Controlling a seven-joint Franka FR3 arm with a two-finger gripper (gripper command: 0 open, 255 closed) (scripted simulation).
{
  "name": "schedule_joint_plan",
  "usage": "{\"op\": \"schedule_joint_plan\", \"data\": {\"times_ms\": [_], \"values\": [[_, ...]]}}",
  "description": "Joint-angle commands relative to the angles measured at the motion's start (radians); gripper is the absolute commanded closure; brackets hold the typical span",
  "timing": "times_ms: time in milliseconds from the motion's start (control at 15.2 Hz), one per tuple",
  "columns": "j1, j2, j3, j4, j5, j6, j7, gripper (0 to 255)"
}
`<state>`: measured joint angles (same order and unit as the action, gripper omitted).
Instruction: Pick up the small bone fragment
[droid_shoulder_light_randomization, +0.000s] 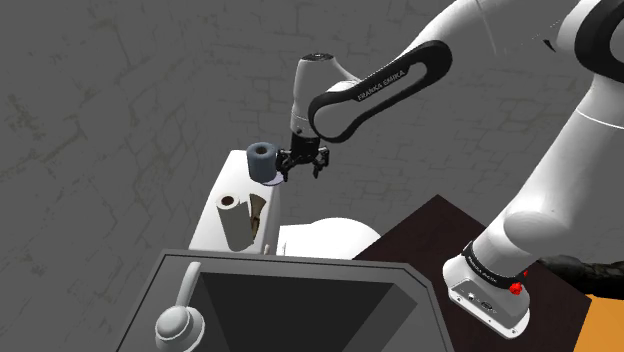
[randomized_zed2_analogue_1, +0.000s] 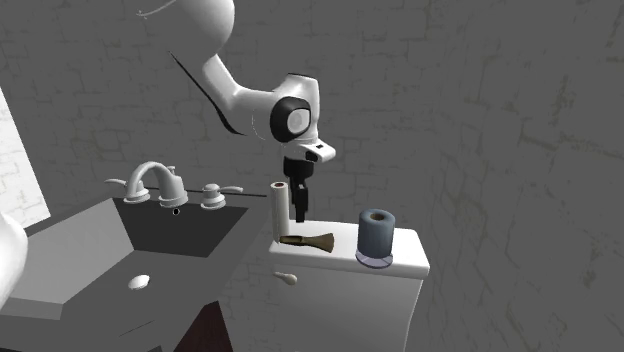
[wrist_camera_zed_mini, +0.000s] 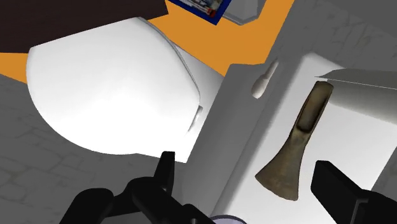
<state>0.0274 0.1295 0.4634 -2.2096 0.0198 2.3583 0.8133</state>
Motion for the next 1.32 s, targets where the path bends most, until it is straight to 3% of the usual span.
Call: {"op": "schedule_joint_plan", "data": {"times_ms": [0, 462, 924, 1254], "values": [[0.021, 0.092, -0.003, 0.060, -0.042, 0.018, 0.063, 0], [0.123, 0.378, -0.054, 0.279, -0.134, 0.051, 0.214, 0], [0.226, 0.663, -0.105, 0.572, -0.160, 0.027, 0.300, 0], [0.239, 0.716, -0.117, 0.599, -0.169, 0.054, 0.303, 0]]}}
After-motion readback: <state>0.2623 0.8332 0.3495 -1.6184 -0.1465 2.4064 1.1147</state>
